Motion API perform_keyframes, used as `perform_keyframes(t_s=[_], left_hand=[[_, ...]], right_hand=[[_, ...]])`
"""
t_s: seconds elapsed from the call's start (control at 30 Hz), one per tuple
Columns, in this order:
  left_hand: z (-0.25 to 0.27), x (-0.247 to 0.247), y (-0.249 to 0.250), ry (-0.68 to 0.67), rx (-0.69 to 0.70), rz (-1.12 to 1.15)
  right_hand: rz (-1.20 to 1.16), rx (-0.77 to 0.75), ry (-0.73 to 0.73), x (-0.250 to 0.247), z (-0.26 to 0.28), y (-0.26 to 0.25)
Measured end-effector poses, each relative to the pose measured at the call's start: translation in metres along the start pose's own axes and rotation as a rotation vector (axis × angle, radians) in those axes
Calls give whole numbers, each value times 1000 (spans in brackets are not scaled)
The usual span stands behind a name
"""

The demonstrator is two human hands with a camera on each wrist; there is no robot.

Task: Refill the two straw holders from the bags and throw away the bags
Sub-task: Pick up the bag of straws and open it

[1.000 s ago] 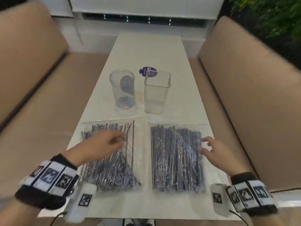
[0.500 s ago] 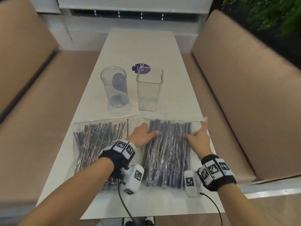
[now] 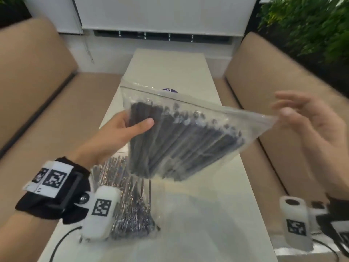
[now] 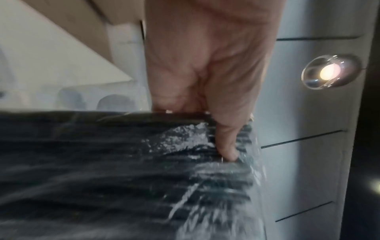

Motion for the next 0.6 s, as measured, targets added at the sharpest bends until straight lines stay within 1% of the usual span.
perform_keyframes(t_s=[0.03,0.13,0.17,0.2,0.23,0.27,0.3,0.33,0.37,0.4,0.43,0.5,0.53,0.6], left_hand=[[0,-2,6,-34,11,-25],[-4,4,16,-153,1,-88],[-5,7,20,-175,1,-117],[-6,10,21,-175,-7,-147],[-8,9,19,-151,-15,-187],[-10,6,16,-88,-13,-267],[-11,-1,13,14,-3,-379],[-10,-10,10,145,3,-469],[-6,-17,12,282,18,-503],[-1,-19,16,382,28,-471],[3,-17,17,425,17,-385],[6,-10,14,411,-77,-203],[7,-9,15,407,-104,-169],[11,-17,22,425,-99,-129]], right_hand=[[15,5,-96,13,-7,-3],[122,50,-493,81,-6,-8],[176,28,-598,105,0,-8],[227,-27,-663,125,6,-9],[258,-82,-690,140,11,-8],[265,-101,-688,150,13,-6],[248,-75,-663,156,12,-1],[212,-24,-625,158,11,4],[164,27,-584,160,10,8],[112,66,-553,163,11,9],[70,84,-538,168,12,7],[18,71,-559,182,19,0],[4,61,-580,188,24,-3],[-17,83,-597,196,26,-2]])
Point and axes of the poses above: each hand's wrist, its own z-axis away from the middle knuckle, its own x-axis out of the palm, y = z × x, the point moved 8 cm from there along -z, towards the middle knuckle, and after that the axes turned 7 degrees about -z, right-handed, at the moved point
